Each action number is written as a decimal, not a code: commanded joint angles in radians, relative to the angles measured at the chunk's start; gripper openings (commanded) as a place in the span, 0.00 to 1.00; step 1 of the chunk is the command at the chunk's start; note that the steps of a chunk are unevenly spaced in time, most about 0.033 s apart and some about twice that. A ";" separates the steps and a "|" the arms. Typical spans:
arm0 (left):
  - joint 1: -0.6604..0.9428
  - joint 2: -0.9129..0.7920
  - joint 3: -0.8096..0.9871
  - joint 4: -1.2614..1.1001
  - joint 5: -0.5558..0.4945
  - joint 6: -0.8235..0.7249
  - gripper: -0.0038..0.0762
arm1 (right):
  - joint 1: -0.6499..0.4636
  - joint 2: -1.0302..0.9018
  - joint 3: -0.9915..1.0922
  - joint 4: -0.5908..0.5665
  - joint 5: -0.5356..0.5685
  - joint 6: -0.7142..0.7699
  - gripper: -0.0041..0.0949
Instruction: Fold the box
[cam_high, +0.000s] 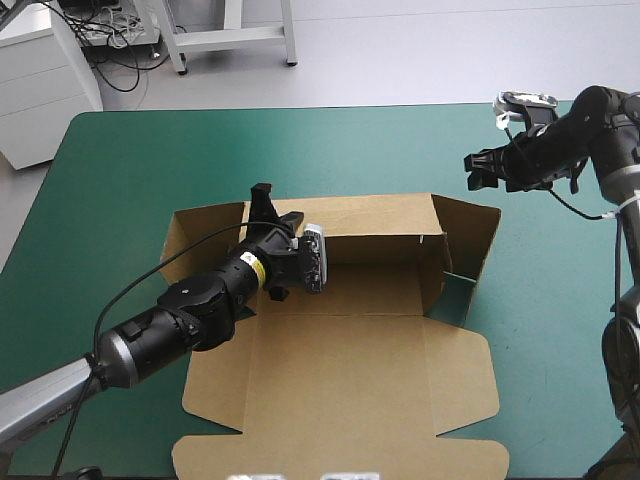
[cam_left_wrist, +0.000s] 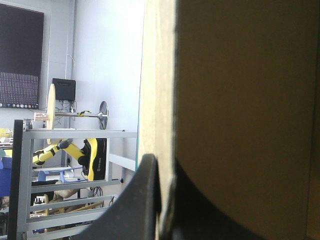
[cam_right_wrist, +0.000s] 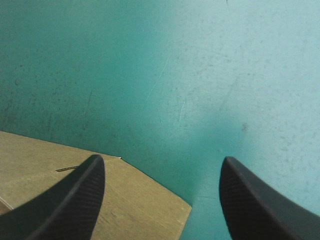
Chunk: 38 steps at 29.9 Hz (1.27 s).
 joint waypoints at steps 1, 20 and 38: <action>-0.005 -0.011 -0.006 -0.029 0.026 -0.023 0.01 | 0.019 -0.048 -0.017 0.023 0.009 -0.010 0.64; -0.005 -0.011 -0.006 -0.029 0.040 -0.023 0.01 | 0.034 -0.235 0.359 0.160 -0.077 -0.286 0.64; -0.005 -0.011 -0.006 -0.029 0.028 -0.023 0.01 | 0.039 -0.418 0.636 0.359 -0.192 -0.581 0.67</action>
